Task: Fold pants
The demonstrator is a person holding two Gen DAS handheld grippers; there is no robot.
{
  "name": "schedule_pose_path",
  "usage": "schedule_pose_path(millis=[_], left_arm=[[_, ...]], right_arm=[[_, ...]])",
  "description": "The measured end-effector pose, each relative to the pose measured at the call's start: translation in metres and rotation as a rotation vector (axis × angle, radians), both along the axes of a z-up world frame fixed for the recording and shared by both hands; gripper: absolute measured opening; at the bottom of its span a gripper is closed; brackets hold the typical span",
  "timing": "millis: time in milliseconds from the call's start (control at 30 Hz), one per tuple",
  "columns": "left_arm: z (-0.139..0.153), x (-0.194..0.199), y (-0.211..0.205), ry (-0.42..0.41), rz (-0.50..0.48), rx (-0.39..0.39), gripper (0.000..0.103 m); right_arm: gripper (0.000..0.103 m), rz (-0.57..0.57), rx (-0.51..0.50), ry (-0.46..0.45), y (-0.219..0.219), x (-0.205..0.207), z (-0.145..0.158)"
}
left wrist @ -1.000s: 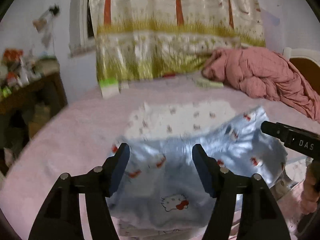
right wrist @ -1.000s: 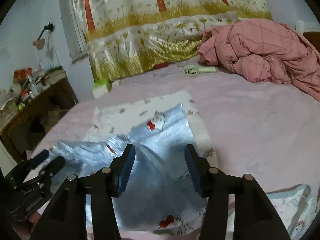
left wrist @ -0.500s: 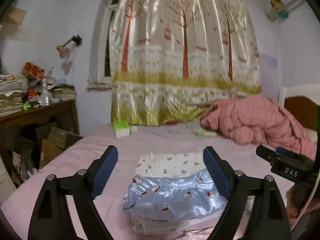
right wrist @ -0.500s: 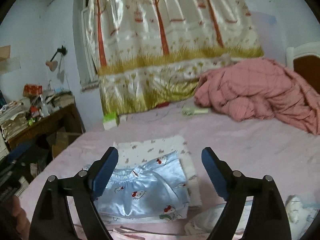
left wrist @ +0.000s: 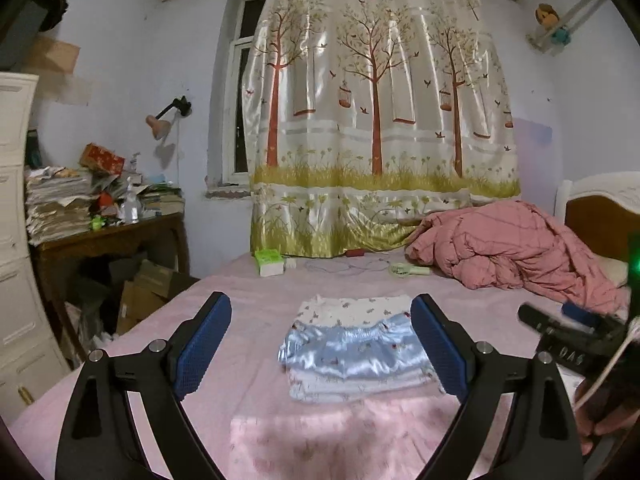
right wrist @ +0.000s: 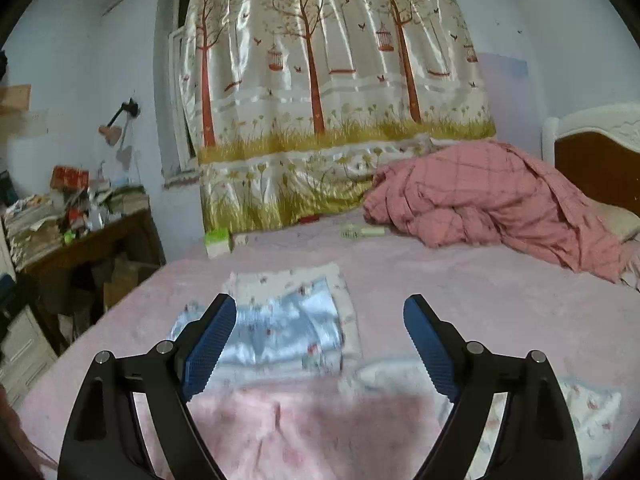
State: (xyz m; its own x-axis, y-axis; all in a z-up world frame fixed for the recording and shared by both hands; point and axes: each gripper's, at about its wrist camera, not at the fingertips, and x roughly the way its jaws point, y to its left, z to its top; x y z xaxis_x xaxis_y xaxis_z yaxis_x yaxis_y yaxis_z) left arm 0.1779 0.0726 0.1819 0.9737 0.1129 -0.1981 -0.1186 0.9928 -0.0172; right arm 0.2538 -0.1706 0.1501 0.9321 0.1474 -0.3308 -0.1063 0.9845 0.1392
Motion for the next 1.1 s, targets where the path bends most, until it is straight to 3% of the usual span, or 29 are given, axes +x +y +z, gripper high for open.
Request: schedule_pose_path(millis=[133,233,367,467,567,700,867,967,1033,1100], left_arm=[[0.001,-0.044,0.001,0.013,-0.002,-0.065,0.09],[-0.005,-0.08,0.0,0.024,0.002,-0.082,0.09],[-0.028,-0.118,-0.005,0.055,-0.003,-0.089,0.091],[-0.052,-0.136,-0.013,0.067,-0.022,-0.055,0.091],[-0.081,-0.148,-0.028,0.013,-0.002,0.058,0.091],[-0.123,-0.142,-0.038,-0.078,-0.03,0.128,0.091],[-0.152,-0.122,-0.045,-0.161,-0.021,0.181,0.091],[-0.176,-0.121,-0.053,-0.148,-0.043,0.209,0.095],[-0.178,-0.119,-0.06,-0.137,-0.038,0.243,0.097],[-0.177,-0.125,-0.059,-0.159,-0.033,0.24,0.103]], right_arm=[[0.087,-0.011,0.023,0.059,-0.014,-0.038,-0.011],[0.087,-0.06,-0.008,0.041,-0.024,-0.08,-0.013],[0.087,-0.033,-0.016,0.029,-0.032,-0.138,-0.029],[0.087,-0.024,-0.08,-0.005,-0.034,-0.177,-0.042],[0.087,-0.038,-0.098,-0.059,-0.037,-0.201,-0.059],[0.087,-0.045,-0.065,-0.093,-0.039,-0.196,-0.087],[0.087,-0.07,-0.04,-0.153,-0.036,-0.165,-0.121],[0.087,-0.082,-0.048,-0.144,-0.033,-0.159,-0.156],[0.087,-0.082,-0.068,-0.1,-0.027,-0.151,-0.16],[0.087,-0.071,-0.074,-0.147,-0.023,-0.158,-0.158]])
